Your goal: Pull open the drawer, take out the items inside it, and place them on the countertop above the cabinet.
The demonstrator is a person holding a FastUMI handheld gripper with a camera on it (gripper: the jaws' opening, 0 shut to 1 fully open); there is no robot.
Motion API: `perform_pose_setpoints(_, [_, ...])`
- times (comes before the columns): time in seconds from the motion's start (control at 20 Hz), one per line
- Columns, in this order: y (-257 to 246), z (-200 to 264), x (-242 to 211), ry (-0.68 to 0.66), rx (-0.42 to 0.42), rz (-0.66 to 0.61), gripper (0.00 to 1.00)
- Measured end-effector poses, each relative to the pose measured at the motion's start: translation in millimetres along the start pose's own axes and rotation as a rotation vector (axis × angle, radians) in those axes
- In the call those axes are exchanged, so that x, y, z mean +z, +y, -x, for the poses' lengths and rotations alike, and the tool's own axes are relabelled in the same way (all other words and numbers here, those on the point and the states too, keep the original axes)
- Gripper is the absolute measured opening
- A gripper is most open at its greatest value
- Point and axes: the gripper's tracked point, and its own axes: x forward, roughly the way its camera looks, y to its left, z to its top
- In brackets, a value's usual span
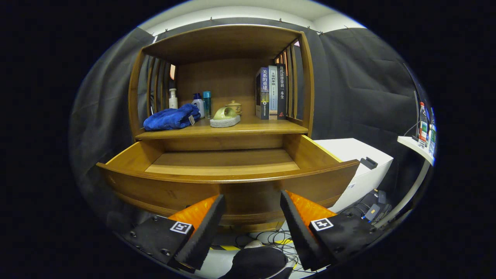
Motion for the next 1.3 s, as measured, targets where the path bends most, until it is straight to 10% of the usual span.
perform_pose_setpoints(1.3, [12,-99,39,-0.017,-0.01,-0.065,0.97])
